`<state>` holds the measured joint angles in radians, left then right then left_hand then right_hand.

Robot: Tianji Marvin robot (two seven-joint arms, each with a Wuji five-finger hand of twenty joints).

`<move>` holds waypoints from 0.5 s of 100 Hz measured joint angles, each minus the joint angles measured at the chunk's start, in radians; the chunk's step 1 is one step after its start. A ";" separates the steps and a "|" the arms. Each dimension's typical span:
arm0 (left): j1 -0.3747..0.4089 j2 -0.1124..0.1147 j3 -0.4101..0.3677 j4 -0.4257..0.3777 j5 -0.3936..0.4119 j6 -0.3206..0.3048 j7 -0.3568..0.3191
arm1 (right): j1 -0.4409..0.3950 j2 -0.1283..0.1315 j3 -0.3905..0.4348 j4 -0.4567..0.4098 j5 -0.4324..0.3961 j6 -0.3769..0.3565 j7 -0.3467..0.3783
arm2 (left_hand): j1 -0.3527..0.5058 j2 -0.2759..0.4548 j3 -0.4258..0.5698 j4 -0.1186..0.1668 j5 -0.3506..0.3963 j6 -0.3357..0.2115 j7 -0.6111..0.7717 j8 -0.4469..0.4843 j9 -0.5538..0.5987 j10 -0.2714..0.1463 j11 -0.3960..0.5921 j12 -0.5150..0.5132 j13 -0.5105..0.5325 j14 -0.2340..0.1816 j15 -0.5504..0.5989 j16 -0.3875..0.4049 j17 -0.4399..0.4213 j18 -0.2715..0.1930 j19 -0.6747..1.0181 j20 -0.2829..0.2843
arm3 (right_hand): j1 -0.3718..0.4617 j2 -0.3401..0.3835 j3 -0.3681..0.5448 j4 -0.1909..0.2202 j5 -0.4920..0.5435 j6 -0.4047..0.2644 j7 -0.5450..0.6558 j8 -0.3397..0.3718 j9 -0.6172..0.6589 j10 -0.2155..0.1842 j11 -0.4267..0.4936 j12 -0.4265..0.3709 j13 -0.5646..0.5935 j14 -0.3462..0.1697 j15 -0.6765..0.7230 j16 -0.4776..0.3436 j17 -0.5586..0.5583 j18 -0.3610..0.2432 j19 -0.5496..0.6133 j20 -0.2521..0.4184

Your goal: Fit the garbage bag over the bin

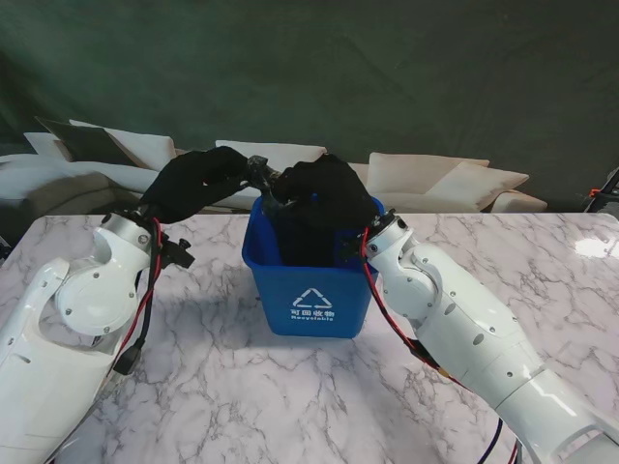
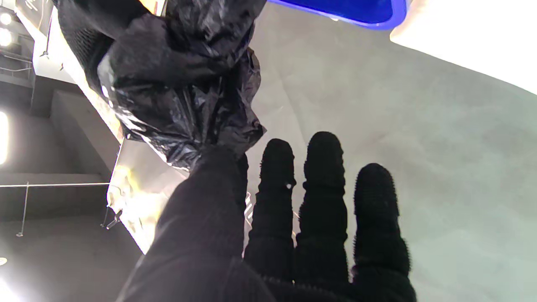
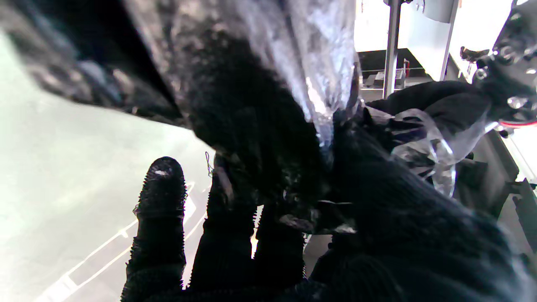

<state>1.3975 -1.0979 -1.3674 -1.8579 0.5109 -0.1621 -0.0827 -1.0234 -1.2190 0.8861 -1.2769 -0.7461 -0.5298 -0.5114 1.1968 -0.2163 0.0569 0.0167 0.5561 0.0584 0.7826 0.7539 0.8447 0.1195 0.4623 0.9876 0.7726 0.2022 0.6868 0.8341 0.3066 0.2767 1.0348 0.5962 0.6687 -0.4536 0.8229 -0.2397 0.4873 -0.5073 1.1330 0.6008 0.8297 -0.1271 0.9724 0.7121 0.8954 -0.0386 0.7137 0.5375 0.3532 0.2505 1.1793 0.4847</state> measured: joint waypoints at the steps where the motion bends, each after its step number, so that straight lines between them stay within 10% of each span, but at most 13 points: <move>1: 0.000 0.000 -0.001 0.000 0.002 -0.001 0.001 | 0.000 0.000 0.000 0.000 0.000 0.002 0.001 | 0.000 0.000 0.000 0.000 0.000 -0.002 0.000 -0.004 0.000 0.000 0.000 0.000 0.000 0.000 0.000 0.000 0.000 0.000 0.000 0.000 | 0.000 0.000 0.000 0.000 0.003 0.001 0.001 -0.002 0.004 0.000 0.000 0.000 0.000 0.000 0.000 0.000 -0.001 0.000 0.000 0.000; 50: -0.025 0.004 0.007 -0.017 -0.027 0.000 -0.040 | -0.003 0.005 0.003 -0.007 0.020 0.031 0.042 | 0.001 0.000 0.024 0.000 0.022 -0.001 0.030 -0.003 0.016 0.000 -0.001 0.001 0.025 0.007 0.022 0.000 0.012 0.000 0.001 -0.001 | -0.040 0.026 -0.008 0.000 -0.016 0.045 0.013 -0.059 -0.014 0.001 0.000 -0.002 -0.030 0.000 -0.002 0.000 -0.014 0.001 -0.007 0.000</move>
<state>1.3721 -1.0935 -1.3606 -1.8750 0.4844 -0.1625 -0.1232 -1.0267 -1.2139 0.8890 -1.2841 -0.7259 -0.4992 -0.4698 1.1973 -0.2163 0.0814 0.0166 0.5784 0.0577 0.8128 0.7510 0.8607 0.1195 0.4616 0.9886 0.7974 0.2094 0.7086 0.8340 0.3188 0.2767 1.0361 0.5952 0.6282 -0.4280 0.8146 -0.2397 0.4716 -0.4623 1.1459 0.5415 0.8157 -0.1263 0.9723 0.7105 0.8657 -0.0386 0.7118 0.5371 0.3395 0.2517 1.1721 0.4847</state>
